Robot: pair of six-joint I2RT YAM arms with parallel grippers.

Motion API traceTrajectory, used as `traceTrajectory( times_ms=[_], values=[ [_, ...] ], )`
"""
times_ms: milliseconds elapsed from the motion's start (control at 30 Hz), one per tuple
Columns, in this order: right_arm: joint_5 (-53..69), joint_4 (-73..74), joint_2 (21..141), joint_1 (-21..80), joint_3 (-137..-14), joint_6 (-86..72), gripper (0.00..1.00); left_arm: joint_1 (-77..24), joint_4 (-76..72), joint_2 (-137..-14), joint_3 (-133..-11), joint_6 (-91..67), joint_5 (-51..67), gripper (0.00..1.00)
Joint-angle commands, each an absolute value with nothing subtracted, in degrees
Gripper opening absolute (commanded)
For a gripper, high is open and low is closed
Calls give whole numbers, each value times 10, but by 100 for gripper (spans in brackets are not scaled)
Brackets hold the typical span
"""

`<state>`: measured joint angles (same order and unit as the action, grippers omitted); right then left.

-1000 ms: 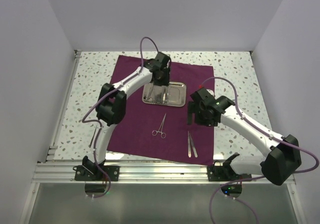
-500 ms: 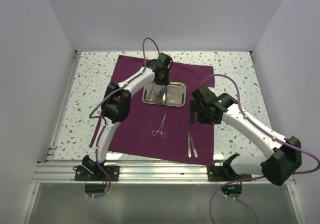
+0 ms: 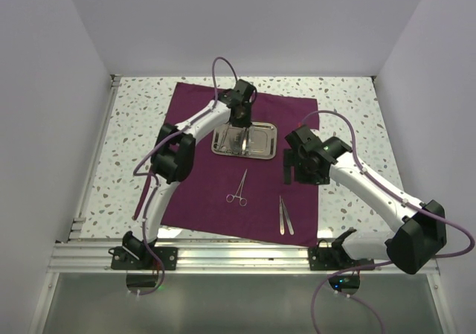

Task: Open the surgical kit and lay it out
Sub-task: Pick up the medical item from the container.

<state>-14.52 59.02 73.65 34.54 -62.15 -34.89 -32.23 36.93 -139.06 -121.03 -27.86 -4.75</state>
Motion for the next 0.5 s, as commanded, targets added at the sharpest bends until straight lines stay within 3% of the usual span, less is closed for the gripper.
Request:
traceTrajectory(
  times_ms=[0,167,400,467],
  values=[
    [-159,596,738,342,-645,-343,85,-320,347,-1404,-1211,-273,-41,29],
    [-162,599,738,341,-646,-344,85,-322,352,-1414,-1211,-273,-40,28],
    [-164,600,737,339,-649,-344,85,-322,358,-1398,-1228,-270,-31,0],
    [-163,599,737,340,-650,-343,85,-321,360,-1385,-1232,-270,-31,0]
  ],
)
